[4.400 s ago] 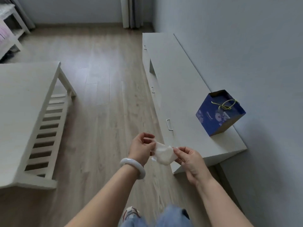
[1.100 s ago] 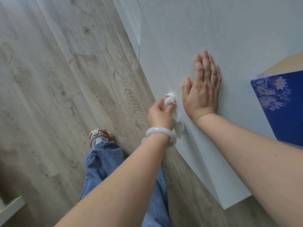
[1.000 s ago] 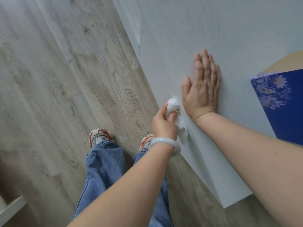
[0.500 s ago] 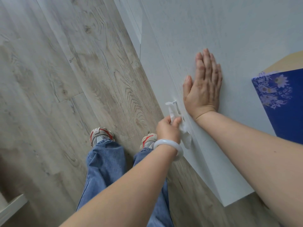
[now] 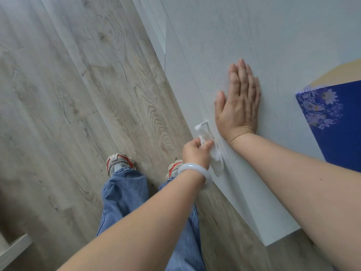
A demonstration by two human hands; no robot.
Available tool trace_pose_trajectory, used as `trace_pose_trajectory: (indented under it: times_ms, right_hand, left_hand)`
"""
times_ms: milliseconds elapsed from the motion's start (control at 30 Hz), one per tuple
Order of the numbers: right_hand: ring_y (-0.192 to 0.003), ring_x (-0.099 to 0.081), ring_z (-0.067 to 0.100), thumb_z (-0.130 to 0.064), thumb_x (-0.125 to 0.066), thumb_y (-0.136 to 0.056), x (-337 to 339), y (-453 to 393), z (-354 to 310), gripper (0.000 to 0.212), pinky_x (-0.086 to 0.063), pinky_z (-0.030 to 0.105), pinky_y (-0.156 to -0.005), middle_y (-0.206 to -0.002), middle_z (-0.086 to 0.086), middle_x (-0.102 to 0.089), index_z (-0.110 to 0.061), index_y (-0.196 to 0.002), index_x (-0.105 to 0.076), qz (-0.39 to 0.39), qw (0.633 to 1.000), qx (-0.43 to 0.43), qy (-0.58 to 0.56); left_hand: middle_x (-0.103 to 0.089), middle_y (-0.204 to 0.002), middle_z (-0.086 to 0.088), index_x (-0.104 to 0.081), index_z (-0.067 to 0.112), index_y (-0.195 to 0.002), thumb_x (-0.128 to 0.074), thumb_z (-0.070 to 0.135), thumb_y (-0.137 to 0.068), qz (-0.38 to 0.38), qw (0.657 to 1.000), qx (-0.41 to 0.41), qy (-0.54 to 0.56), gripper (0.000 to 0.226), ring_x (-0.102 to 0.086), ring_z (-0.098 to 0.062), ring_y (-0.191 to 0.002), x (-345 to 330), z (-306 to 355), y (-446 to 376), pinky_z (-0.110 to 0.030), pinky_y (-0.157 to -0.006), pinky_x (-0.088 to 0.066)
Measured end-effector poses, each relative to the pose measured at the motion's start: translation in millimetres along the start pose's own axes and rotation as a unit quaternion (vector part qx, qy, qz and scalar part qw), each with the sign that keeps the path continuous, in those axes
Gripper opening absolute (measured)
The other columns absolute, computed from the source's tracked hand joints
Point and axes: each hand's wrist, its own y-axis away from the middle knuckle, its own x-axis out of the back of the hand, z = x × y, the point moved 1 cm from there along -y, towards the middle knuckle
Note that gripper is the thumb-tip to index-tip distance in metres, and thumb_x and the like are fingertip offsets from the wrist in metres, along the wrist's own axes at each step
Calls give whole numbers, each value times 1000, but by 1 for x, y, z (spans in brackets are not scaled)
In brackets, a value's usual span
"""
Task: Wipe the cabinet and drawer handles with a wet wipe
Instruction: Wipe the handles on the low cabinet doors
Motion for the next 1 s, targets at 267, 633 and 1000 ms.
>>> trace_pose_trajectory:
  times_ms: [267, 633, 1000]
  right_hand:
    - [-143, -26, 27, -31, -39, -89, 0, 0, -1, 63, -18, 43, -118, -155, 12, -29, -5, -146, -35, 1, 1000, -1, 2]
    - [-144, -25, 26, -31, -40, -88, -1, -1, 1, 64, -18, 44, -118, -156, 11, -28, -6, -147, -34, -7, 1000, -3, 3]
    - [-144, -25, 25, -31, -39, -88, 1, -1, 0, 64, -18, 43, -118, -156, 11, -28, -7, -147, -33, -9, 1000, -4, 11]
  left_hand:
    - [-72, -85, -15, -69, 12, -81, -69, 18, -80, -13, 1000, 9, -2, 6, -69, -32, -83, 1, -7, 0, -48, -85, -56]
    - [-59, -117, 7, -57, 31, -106, -70, 14, -83, 57, 984, -167, -2, 32, -59, -7, -101, 25, 37, -18, -35, -91, -50]
    - [-73, -89, 0, -73, 15, -100, -72, 21, -84, -5, 992, -101, -70, 18, -67, -14, -85, 17, 27, -27, -33, -85, -54]
